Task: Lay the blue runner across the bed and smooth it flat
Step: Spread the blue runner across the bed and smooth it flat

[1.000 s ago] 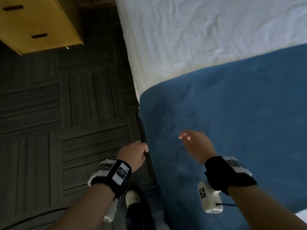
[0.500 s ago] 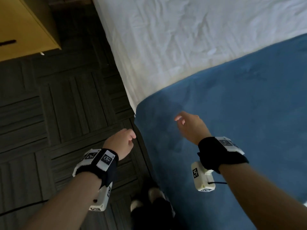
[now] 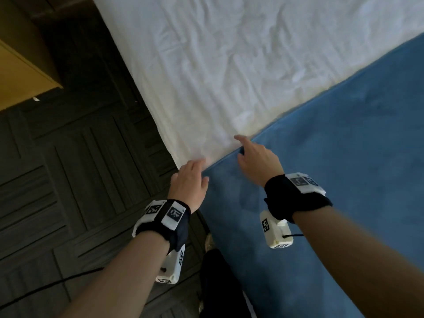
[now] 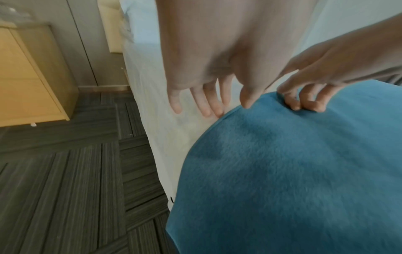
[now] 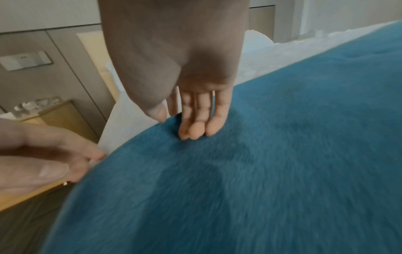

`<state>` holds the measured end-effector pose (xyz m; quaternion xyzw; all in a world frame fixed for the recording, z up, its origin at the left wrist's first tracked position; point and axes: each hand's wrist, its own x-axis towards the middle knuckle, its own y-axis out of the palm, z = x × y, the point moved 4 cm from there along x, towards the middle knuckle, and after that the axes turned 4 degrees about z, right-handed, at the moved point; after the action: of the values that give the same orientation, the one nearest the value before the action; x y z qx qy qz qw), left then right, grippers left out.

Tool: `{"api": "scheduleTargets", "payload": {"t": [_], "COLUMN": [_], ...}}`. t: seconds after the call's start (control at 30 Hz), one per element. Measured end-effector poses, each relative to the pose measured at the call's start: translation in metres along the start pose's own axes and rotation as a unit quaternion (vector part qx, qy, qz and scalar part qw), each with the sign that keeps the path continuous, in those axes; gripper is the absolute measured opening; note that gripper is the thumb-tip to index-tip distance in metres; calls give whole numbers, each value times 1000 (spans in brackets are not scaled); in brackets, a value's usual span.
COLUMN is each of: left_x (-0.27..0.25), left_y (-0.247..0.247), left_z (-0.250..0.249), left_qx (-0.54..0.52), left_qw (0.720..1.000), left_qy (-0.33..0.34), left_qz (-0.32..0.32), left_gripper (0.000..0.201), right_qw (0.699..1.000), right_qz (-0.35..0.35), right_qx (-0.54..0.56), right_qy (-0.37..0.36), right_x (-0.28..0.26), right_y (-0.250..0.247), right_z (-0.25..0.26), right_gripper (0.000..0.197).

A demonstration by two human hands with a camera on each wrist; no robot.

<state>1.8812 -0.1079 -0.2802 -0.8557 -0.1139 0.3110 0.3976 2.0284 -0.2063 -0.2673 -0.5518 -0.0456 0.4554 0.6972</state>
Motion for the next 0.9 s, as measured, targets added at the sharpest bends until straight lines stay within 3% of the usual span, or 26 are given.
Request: {"api": "scheduleTargets", "payload": {"t": [0.13, 0.23, 0.33, 0.43, 0.53, 0.6, 0.67, 0.73, 0.9], "left_x": [27, 31, 35, 38, 45, 52, 54, 55, 52], "left_y": [5, 7, -9, -25, -29, -28, -27, -30, -39], "left_z": [3, 10, 26, 44, 49, 48, 47, 42, 10], "left_qx": [51, 63, 36, 40, 75, 110, 126, 112, 58], "left_qw": [990, 979, 980, 980, 972, 966, 962, 966, 981], "left_qy": [-75, -52, -28, 1, 19, 28, 28, 26, 98], "left_qz": [107, 187, 195, 197, 221, 231, 243, 231, 156], "left_gripper": [22, 22, 31, 25, 34, 40, 31, 13, 25], "right_qw": [993, 985, 986, 992, 994, 997, 994, 979, 930], "right_qz": [74, 121, 137, 108, 94, 73, 31, -27, -164], "right_qx": [-94, -125, -92, -63, -51, -15, 76, 165, 210], "right_qy": [6, 1, -20, -32, 1, 27, 65, 114, 254], "right_x": [25, 34, 38, 37, 35, 31, 16, -8, -93], "right_y": [-9, -13, -12, -1, 12, 15, 18, 21, 33], "right_z": [-4, -5, 1, 15, 23, 25, 25, 23, -20], "right_gripper": [30, 21, 17, 9, 4, 14, 30, 44, 44]}}
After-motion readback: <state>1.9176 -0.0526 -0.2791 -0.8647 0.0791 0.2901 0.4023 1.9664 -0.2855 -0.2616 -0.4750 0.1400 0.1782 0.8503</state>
